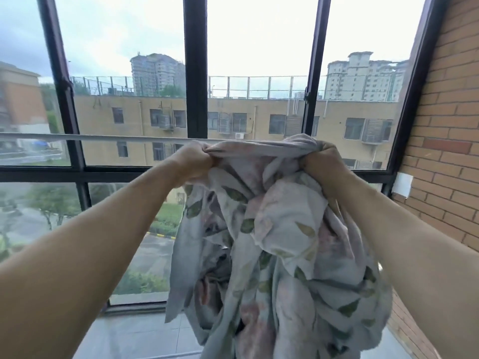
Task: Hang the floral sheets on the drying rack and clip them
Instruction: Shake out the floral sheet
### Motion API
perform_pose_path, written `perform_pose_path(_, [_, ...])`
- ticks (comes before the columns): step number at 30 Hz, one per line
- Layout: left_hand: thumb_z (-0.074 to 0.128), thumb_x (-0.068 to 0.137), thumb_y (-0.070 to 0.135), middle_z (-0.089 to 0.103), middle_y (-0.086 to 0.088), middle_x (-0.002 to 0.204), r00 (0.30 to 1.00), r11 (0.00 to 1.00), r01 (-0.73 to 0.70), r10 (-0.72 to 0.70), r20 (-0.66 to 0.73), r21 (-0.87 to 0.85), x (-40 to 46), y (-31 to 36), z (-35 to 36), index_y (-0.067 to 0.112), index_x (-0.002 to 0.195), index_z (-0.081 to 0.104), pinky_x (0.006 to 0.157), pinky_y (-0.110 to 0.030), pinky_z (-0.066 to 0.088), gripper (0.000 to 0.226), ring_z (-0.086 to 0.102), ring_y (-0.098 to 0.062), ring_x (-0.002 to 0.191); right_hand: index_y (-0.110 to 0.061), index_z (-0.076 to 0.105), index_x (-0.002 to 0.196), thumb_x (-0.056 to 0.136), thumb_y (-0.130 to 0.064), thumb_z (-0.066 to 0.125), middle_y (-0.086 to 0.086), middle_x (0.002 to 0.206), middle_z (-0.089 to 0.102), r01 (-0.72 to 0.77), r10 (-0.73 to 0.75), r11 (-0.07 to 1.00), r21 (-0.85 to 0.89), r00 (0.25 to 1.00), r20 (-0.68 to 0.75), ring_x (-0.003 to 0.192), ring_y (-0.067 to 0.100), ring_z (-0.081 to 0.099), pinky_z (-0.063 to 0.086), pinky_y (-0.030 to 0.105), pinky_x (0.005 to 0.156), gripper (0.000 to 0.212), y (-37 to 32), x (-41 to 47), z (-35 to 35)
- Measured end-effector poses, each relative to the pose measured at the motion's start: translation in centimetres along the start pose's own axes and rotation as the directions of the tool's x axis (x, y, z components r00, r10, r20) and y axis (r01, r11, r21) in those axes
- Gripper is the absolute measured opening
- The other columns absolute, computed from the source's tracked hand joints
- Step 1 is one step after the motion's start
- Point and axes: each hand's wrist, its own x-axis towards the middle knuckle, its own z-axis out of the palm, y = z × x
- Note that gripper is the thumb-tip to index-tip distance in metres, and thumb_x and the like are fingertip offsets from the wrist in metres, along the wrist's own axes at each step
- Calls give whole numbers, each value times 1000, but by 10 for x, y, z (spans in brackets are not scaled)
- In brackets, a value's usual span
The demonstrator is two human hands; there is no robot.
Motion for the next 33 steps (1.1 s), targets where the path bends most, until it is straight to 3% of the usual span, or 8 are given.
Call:
perform_pose_path(5, [48, 80, 13, 66, -14, 75, 989, 837, -29, -53, -135, -546, 19, 26, -1, 5, 75, 69, 66, -43, 54, 23, 63, -28, 73, -18, 60, 106, 78, 16, 47, 4, 82, 68, 38, -9, 995, -92, 955, 297, 70, 17, 65, 53, 26, 55, 46, -13, -5, -2])
perform_pose_path(9, [56, 80, 17, 66, -15, 79, 994, 800, -23, -46, -99, -599, 32, 52, 12, 4, 78, 72, 70, -40, 51, 20, 63, -28, 76, -6, 62, 81, 82, 4, 50, 11, 71, 63, -161, 150, 987, 12, 939, 309, 55, 19, 62, 50, 27, 55, 16, -4, -8, 2])
perform_pose_path(12, [59, 87, 15, 66, -11, 74, 996, 785, -16, -39, -75, -619, 39, 68, 23, 2, 80, 69, 64, -33, 49, 18, 62, -23, 71, -5, 70, 71, 87, -9, 47, 13, 66, 66, -271, 212, 952, 143, 918, 334, 59, 23, 66, 56, 32, 64, 28, -4, -2, 15])
perform_pose_path(16, [61, 88, 13, 66, -5, 64, 997, 690, -43, -16, -74, -722, 47, 74, 15, 7, 71, 67, 58, -27, 52, 19, 63, -19, 59, -3, 67, 113, 81, -30, 64, 21, 109, 69, -220, 152, 953, 210, 943, 296, 101, 38, 66, 48, 53, 96, 43, -12, 5, 30])
perform_pose_path(22, [59, 77, 10, 61, -14, 68, 994, 557, -93, -3, -114, -825, 57, 83, -21, 5, 74, 62, 64, -31, 52, 6, 62, -26, 63, -2, 65, 89, 93, -30, 58, 15, 79, 67, -246, 159, 951, 186, 909, 386, 68, 26, 65, 56, 35, 77, 29, -45, 31, 22])
perform_pose_path(25, [65, 73, 14, 60, -18, 84, 994, 605, -92, 4, -112, -791, 58, 88, -43, 5, 89, 64, 71, -37, 51, 19, 61, -30, 80, -3, 60, 81, 81, -24, 72, 17, 73, 58, -215, 177, 974, 72, 919, 353, 60, 26, 57, 52, 32, 65, 24, -78, 42, 23])
perform_pose_path(29, [58, 83, 9, 57, -11, 82, 983, 749, -109, -19, -185, -654, 55, 94, -73, 8, 99, 54, 52, -25, 50, 16, 62, -22, 65, 1, 61, 86, 86, 2, 45, 14, 75, 60, -157, 115, 980, 125, 950, 291, 58, 25, 61, 56, 30, 56, 17, -111, 50, 26])
perform_pose_path(33, [54, 84, 15, 57, -9, 82, 977, 919, -150, 82, -197, -364, 50, 83, -86, 13, 86, 55, 52, -27, 47, 3, 57, -21, 69, -2, 56, 86, 74, 5, 46, 13, 73, 50, -35, 4, 985, 168, 984, 180, 56, 24, 55, 49, 27, 53, 17, -130, 54, 46])
